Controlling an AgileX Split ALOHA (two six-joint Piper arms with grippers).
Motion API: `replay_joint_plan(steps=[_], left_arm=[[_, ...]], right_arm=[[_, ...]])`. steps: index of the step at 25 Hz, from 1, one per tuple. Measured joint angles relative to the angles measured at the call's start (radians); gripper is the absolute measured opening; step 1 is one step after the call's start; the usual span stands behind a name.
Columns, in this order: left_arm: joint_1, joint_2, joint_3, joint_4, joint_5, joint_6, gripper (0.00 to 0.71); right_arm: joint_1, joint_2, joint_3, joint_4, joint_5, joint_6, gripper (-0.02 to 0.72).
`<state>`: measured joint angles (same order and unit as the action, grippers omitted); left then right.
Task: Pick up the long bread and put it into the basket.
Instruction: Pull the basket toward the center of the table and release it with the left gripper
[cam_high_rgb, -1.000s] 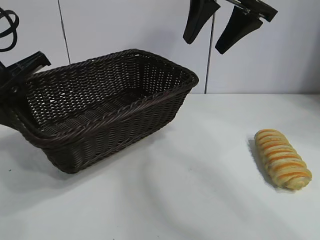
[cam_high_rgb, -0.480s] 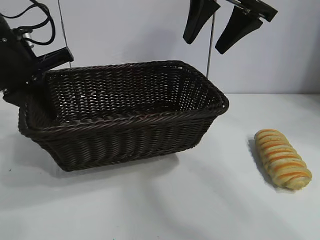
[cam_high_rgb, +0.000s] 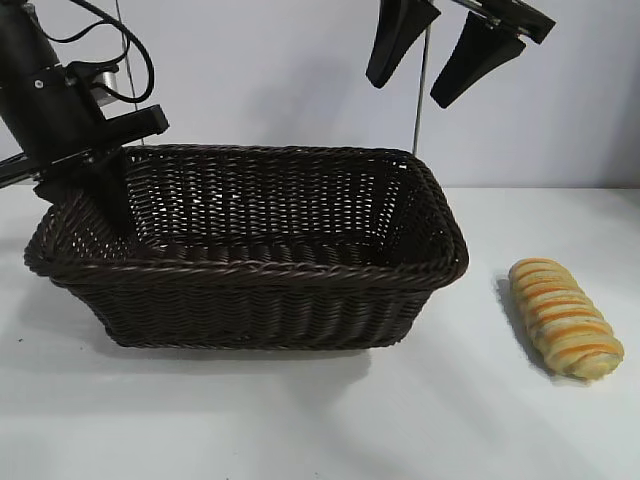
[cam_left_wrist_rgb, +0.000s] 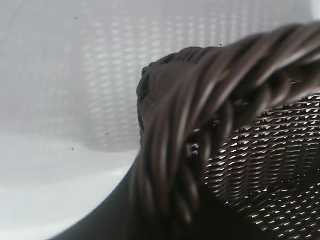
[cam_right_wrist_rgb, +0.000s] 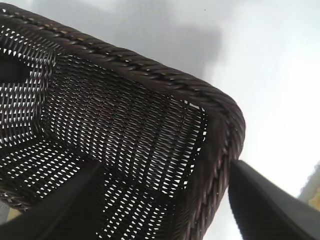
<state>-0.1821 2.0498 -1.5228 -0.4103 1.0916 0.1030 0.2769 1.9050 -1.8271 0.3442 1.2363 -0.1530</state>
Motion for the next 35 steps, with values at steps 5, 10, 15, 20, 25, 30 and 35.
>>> replay_joint_plan(steps=[5,10,15,20,25,30,35], left_arm=[[0.0,0.055,-0.001,-0.008,-0.034,0.022,0.099],[0.0,0.078,-0.002,-0.017,-0.059,0.035,0.099],[0.0,0.095,-0.004,-0.027,-0.055,0.04,0.099],[0.0,0.097,-0.008,-0.033,-0.05,0.042,0.145],[0.0,0.097,-0.008,-0.047,-0.045,0.042,0.413],[0.0,0.095,-0.008,-0.046,-0.02,0.042,0.519],[0.007,0.055,-0.013,-0.03,0.008,0.042,0.53]], right_arm=[[0.0,0.0,0.0,0.0,0.0,0.0,0.507],[0.0,0.0,0.0,0.0,0.0,0.0,0.507],[0.0,0.0,0.0,0.0,0.0,0.0,0.507],[0.0,0.0,0.0,0.0,-0.001,0.0,0.507],[0.0,0.0,0.0,0.0,-0.001,0.0,0.507],[0.0,0.0,0.0,0.0,-0.001,0.0,0.507],[0.0,0.0,0.0,0.0,-0.001,0.0,0.507]])
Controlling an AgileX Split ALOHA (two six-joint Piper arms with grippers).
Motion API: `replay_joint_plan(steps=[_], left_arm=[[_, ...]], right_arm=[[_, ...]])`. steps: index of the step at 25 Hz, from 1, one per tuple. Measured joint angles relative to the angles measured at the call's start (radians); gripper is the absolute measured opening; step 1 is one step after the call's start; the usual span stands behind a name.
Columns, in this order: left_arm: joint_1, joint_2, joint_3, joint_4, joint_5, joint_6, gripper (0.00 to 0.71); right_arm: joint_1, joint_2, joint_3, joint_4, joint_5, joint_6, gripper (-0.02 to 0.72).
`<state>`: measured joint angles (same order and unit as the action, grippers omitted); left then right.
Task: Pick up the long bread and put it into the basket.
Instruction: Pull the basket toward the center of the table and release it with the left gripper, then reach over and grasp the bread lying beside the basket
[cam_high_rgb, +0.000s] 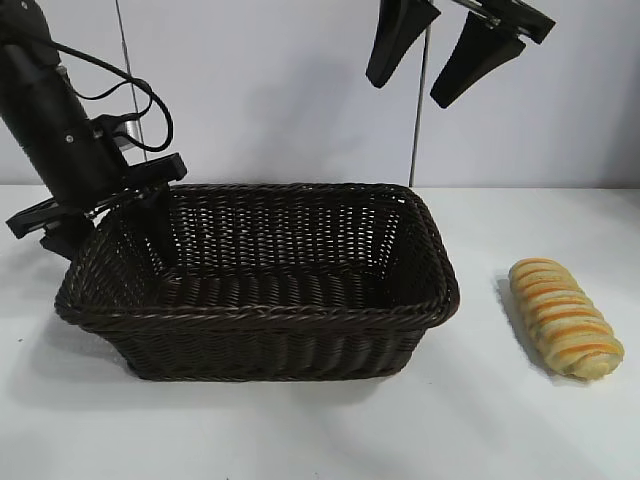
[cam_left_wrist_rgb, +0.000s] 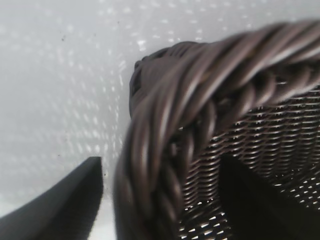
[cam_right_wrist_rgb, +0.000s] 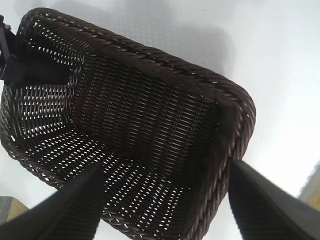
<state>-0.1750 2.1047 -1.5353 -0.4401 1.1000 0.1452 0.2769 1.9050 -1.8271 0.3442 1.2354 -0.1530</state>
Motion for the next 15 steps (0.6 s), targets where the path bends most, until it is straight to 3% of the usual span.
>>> replay_joint_plan(steps=[9,15], left_arm=[[0.018,-0.178,-0.012,-0.004,0.051,0.0,0.532],[0.018,-0.279,-0.012,-0.093,0.056,-0.001,0.532]], right_arm=[[0.0,0.0,0.0,0.0,0.0,0.0,0.507],[0.0,0.0,0.0,0.0,0.0,0.0,0.507]])
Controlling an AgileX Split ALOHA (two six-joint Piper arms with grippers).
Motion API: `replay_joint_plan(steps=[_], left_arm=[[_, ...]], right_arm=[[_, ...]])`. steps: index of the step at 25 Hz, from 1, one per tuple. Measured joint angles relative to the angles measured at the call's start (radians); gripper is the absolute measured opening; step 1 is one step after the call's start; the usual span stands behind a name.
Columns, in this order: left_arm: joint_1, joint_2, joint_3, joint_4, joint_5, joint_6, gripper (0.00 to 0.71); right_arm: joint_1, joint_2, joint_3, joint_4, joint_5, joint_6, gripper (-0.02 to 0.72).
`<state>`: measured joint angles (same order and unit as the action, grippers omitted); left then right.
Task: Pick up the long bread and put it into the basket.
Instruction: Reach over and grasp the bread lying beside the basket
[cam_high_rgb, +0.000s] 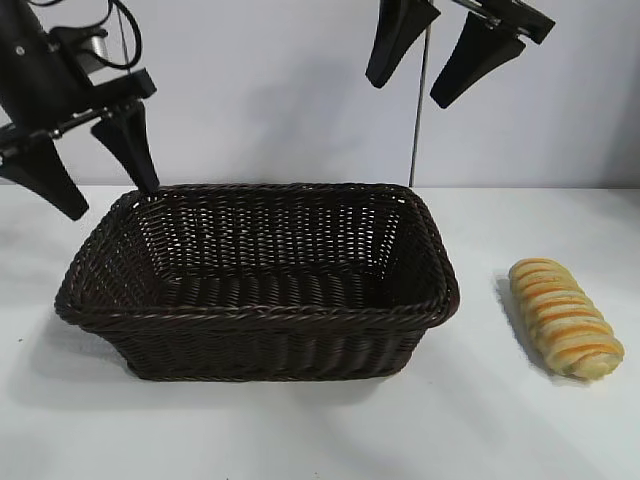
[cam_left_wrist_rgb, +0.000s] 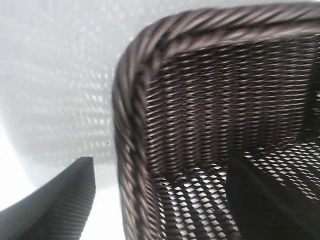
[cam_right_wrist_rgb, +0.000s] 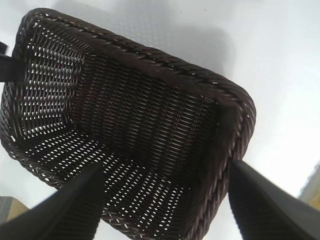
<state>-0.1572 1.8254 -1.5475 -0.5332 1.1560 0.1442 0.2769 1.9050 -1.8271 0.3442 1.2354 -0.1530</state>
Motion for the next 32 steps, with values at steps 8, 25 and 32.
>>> replay_joint_plan(steps=[8,25,32], left_arm=[[-0.083,-0.008,0.008,-0.066,-0.09,-0.026,0.532],[-0.103,0.038,0.024,-0.077,-0.138,-0.087,0.532],[-0.103,0.039,0.024,-0.035,-0.138,-0.087,0.532]], right_arm=[[0.0,0.0,0.0,0.0,-0.001,0.0,0.507],[0.0,0.0,0.0,0.0,-0.001,0.0,0.507],[0.0,0.0,0.0,0.0,-0.001,0.0,0.507]])
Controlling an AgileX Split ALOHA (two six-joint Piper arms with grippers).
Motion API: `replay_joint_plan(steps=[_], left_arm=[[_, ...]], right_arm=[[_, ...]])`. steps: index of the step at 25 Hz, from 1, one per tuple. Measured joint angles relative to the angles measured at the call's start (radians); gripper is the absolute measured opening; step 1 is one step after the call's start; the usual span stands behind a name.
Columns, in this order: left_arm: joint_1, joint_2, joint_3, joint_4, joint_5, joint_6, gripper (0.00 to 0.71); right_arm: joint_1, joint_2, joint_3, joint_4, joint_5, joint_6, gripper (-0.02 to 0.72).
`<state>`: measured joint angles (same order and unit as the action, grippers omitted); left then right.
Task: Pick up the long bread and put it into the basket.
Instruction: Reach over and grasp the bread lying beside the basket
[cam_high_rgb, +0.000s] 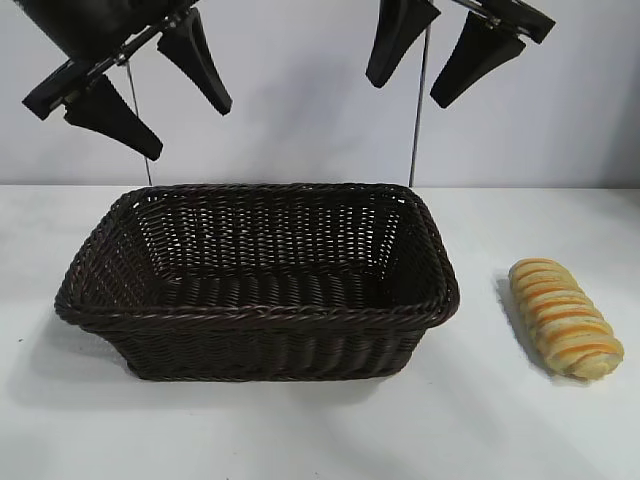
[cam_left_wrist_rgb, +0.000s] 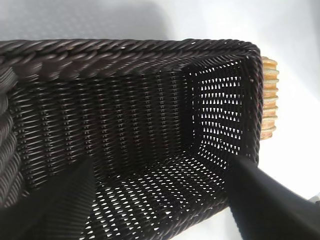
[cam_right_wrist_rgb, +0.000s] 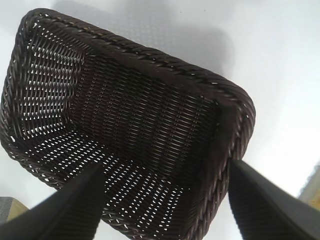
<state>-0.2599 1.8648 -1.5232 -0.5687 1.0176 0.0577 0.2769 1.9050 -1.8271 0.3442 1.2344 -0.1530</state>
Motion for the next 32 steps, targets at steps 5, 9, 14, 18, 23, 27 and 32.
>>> replay_joint_plan(steps=[5,9,14,18,23,27,32], left_arm=[[0.0,0.0,0.0,0.012,0.0,0.0,0.532],[0.0,0.0,0.0,0.012,0.001,0.0,0.532],[0.0,0.0,0.0,0.013,0.001,0.0,0.532],[0.0,0.0,0.0,0.013,0.001,0.0,0.532],[0.0,0.0,0.0,0.014,0.001,0.0,0.532],[0.0,0.0,0.0,0.014,0.001,0.0,0.532],[0.0,0.0,0.0,0.014,0.001,0.0,0.532]], right_arm=[[0.0,0.0,0.0,-0.05,0.0,0.0,0.507],[0.0,0.0,0.0,-0.145,0.001,0.021,0.507],[-0.014,0.0,0.0,-0.31,0.001,0.113,0.507],[-0.075,0.0,0.0,-0.337,0.001,0.136,0.507],[-0.15,0.0,0.0,-0.344,0.001,0.153,0.507],[-0.168,0.0,0.0,-0.344,0.001,0.158,0.507],[-0.171,0.0,0.0,-0.344,0.001,0.16,0.507]])
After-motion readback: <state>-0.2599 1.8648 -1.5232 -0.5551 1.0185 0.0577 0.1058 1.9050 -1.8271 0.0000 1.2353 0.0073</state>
